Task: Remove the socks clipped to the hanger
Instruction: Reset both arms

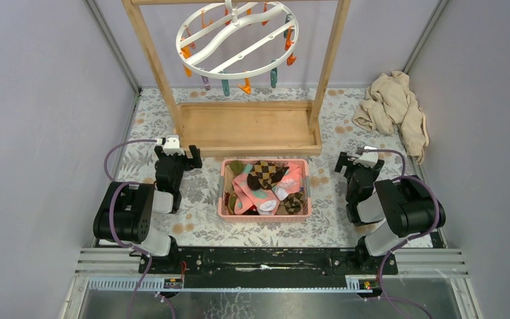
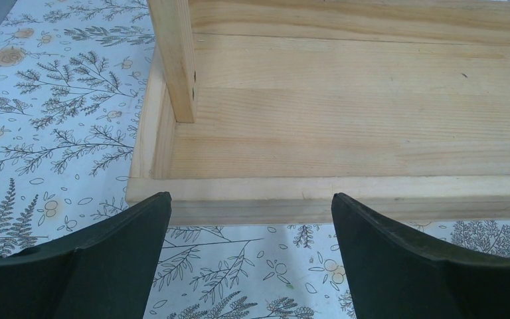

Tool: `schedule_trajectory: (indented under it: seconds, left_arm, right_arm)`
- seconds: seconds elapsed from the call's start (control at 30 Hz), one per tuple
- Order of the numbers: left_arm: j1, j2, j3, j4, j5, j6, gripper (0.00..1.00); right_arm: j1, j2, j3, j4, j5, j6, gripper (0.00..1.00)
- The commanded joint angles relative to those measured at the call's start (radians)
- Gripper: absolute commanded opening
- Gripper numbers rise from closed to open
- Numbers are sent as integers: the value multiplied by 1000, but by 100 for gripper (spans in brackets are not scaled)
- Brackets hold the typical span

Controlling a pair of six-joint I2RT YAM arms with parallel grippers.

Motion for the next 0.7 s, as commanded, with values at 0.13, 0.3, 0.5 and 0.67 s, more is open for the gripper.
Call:
schedule_trajectory:
  seconds: [0.13,0.3,0.5,0.67]
  left_arm:
    - [9,6,-5,71,-4,20,98]
    - [9,7,-2,67,-7,22,98]
    - [9,8,-1,65,-7,22,98]
    - [9,6,-3,68,-7,24,98]
  right_arm:
    - [-39,-24,129,-186,-48,9,100]
    - [-62,-25,158,-246,-80,17,100]
    - [-67,-24,159,-246,-87,17,100]
    - [-66,-25,144,-210,-88,17,100]
